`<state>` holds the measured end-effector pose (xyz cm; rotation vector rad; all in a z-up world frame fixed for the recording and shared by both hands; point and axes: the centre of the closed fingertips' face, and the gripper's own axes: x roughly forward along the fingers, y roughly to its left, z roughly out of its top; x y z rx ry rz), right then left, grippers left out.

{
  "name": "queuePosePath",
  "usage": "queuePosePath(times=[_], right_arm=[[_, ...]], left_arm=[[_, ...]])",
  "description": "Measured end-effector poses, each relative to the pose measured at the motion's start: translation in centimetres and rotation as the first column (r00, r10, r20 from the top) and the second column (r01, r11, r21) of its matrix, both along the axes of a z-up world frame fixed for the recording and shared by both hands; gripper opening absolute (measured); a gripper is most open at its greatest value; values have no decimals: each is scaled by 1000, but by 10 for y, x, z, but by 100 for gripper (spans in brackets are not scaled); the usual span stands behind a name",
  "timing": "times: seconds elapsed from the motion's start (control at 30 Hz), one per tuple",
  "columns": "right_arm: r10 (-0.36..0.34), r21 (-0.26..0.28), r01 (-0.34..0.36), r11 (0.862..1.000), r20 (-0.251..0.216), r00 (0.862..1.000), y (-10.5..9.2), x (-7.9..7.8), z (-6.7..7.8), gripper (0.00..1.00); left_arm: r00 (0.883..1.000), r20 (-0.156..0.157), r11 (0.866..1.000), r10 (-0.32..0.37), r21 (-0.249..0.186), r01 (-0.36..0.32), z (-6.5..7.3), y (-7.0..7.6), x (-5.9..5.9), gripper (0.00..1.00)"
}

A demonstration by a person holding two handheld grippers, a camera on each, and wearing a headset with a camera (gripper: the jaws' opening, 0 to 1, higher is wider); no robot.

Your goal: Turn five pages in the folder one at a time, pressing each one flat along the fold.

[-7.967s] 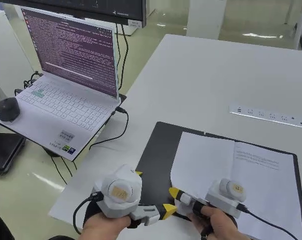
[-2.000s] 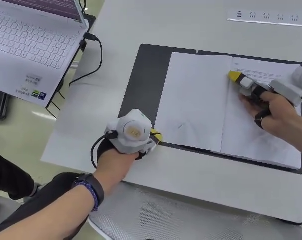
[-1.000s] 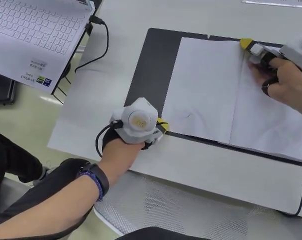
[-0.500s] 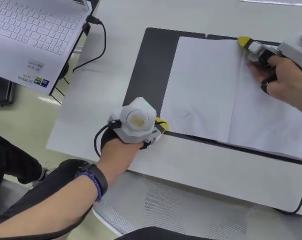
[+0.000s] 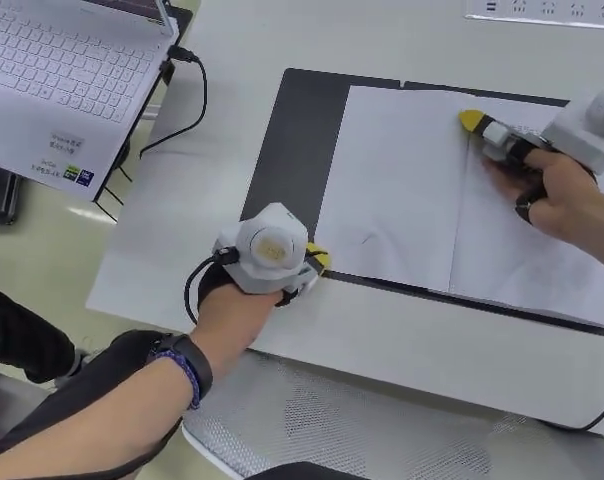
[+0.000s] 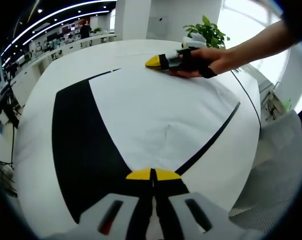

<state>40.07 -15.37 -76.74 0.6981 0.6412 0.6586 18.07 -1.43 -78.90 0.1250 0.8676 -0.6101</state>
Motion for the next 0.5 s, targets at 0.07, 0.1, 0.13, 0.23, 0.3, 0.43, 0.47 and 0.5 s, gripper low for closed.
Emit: queuePosePath(times=[0.07,0.1,0.13,0.23,0.3,0.43,0.47,0.5], right_arm=[[10,-2,-10,1000,1,1000,1,-2,1,0],[15,-3,-15,1000,1,1000,1,-1,1,0],[19,-3,-19,1000,1,1000,0,-2,0,0],[26,0,-26,1000,1,1000,-2,-5,-3,0],[26,0,-26,1000,-1,1000,-2,-6,-2,0],[32,-5,-32,999,1,999,0,-18,1,0],[32,-4,-32,999,1,999,1,-22,3,0],[33,-4,-33,999,1,999,1,-25,4,0]], left_arm=[[1000,1,1000,1,0,-1,0,0,0,0],[1000,1,1000,1,1,-1,0,0,0,0],[1000,2,1000,1,2,-1,0,0,0,0],[1000,2,1000,0,2,0,0,-1,1,0],[1000,1,1000,-1,1,1,0,-1,1,0],[1000,-3,1000,-3,-1,3,0,0,1,0],[1000,-3,1000,-2,-1,2,0,-1,0,0],[1000,-4,1000,-1,-1,1,-1,-1,0,0]])
